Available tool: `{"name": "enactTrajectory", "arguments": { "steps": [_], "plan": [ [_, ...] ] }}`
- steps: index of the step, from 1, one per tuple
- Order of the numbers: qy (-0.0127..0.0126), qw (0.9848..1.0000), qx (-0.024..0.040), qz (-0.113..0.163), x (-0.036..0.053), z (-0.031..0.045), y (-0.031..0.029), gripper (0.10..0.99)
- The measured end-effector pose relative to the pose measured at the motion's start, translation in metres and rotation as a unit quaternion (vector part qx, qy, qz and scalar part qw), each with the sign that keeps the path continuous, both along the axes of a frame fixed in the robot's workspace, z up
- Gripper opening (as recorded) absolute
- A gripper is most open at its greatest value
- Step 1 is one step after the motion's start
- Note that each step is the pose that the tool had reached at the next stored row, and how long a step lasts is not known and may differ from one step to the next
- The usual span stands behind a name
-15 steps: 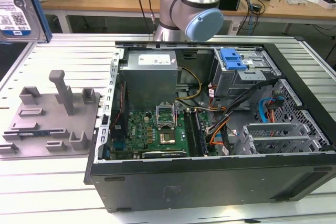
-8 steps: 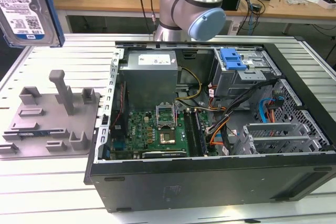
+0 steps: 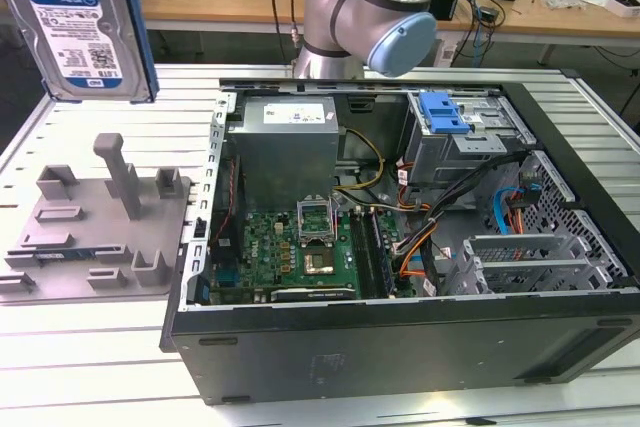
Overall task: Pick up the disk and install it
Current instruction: 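Pick up the disk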
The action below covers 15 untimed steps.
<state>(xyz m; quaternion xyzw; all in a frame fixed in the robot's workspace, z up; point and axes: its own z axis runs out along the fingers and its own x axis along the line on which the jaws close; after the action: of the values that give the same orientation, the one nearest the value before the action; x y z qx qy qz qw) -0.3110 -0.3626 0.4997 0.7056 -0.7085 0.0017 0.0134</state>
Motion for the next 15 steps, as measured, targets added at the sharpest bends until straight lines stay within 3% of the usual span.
{"name": "enactTrajectory", "arguments": {
  "steps": [3, 5, 9, 12, 15],
  "plan": [
    [0.0016, 1.0, 0.0, 0.0, 0.0142, 0.0, -0.0067, 0.369],
    [0.0029, 1.0, 0.0, 0.0, 0.0295, 0.0, -0.0137, 0.369],
    [0.0038, 1.0, 0.0, 0.0, 0.0496, 0.0, -0.0252, 0.369],
    [0.0041, 1.0, 0.0, 0.0, 0.0673, 0.0, -0.0362, 0.369],
    [0.0047, 1.0, 0.0, 0.0, 0.0909, 0.0, -0.0515, 0.369]
  ]
}}
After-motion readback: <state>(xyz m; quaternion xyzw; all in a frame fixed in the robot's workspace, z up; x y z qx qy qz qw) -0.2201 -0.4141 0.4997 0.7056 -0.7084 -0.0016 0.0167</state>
